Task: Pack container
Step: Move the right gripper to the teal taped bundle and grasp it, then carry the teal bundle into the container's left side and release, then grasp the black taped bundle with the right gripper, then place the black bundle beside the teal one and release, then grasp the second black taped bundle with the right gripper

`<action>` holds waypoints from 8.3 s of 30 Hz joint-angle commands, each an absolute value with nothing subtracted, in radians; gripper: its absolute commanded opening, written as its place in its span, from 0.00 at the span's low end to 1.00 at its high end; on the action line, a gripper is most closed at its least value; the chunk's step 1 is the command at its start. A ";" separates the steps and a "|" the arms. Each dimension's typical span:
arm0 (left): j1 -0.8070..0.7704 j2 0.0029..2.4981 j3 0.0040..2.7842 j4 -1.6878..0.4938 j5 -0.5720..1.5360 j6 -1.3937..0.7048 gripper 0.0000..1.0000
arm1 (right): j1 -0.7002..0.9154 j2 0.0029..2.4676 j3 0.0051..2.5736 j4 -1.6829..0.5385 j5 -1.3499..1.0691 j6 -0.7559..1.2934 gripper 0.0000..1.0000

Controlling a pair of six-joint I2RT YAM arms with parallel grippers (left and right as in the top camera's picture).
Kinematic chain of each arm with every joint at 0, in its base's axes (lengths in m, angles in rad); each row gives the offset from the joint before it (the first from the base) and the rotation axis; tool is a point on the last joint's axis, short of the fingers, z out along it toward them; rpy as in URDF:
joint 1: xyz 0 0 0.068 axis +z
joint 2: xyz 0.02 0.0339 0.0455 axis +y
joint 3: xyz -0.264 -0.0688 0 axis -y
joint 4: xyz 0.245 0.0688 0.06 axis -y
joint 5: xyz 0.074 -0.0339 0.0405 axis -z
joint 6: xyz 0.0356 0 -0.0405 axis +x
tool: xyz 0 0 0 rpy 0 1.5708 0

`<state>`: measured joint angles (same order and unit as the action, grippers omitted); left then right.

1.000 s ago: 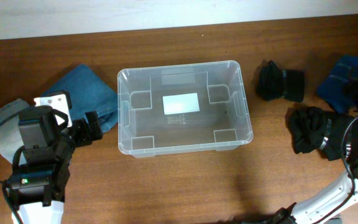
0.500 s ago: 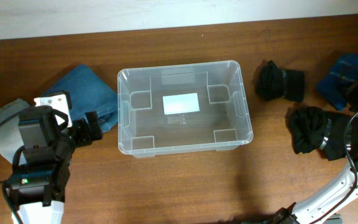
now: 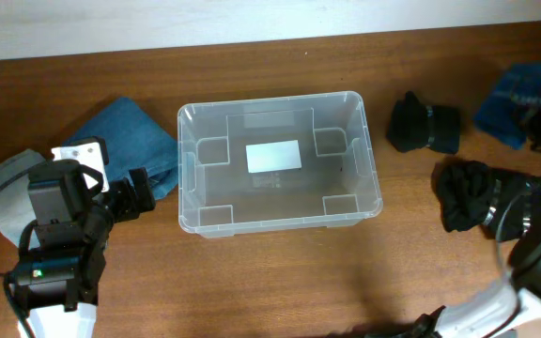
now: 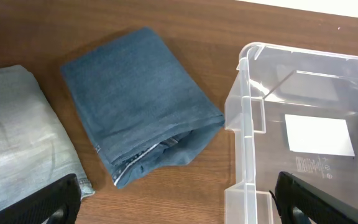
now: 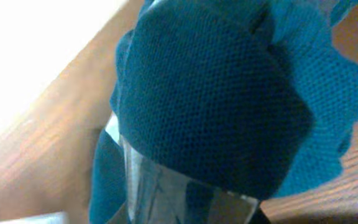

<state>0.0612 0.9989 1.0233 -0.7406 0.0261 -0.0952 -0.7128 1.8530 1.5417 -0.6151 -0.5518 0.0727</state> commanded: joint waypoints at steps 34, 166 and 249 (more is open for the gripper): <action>0.062 1.000 1.048 -0.761 -0.060 -0.097 0.99 | 0.625 1.812 1.604 -0.809 -0.252 0.639 0.10; 0.062 1.000 1.048 -0.787 -0.060 -0.097 0.99 | 0.389 1.683 1.495 -1.032 -0.264 -0.187 0.37; 0.062 1.000 1.048 -0.802 -0.060 -0.097 0.99 | -0.252 1.524 1.309 -0.715 -0.281 -0.305 0.72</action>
